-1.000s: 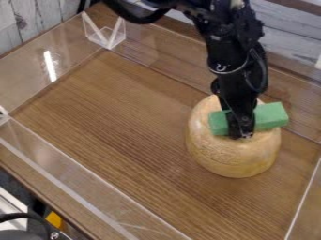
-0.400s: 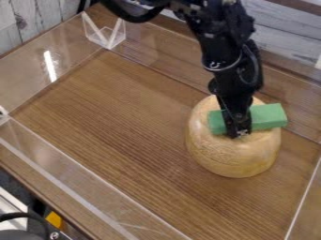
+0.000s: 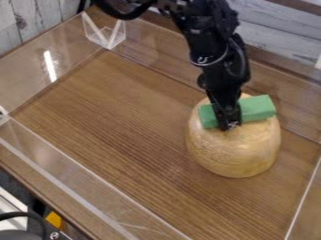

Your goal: Put the green block in the brown bowl

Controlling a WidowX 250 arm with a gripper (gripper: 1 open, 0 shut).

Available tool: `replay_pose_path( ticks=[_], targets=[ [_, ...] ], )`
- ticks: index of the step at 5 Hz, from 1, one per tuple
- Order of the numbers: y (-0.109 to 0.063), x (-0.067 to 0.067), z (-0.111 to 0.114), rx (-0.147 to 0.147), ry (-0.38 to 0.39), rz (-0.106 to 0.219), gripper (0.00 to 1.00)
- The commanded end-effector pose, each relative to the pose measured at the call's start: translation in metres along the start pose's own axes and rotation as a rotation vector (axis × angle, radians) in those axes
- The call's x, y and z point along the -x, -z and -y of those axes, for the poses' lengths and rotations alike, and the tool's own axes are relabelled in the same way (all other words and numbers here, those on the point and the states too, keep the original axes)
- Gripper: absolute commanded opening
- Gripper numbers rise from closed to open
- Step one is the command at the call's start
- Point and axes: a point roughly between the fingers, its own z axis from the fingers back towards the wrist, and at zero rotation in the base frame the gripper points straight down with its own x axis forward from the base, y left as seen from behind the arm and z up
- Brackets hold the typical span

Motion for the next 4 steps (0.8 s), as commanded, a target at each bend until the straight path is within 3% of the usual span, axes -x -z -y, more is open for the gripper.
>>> replay_pose_path(
  ticks=[1,4],
  targets=[
    [0.002,0.005,0.003,0.004,0.011,-0.008,0.0],
    [-0.009,0.012,0.021,0.033,0.04,-0.017,0.0]
  ],
)
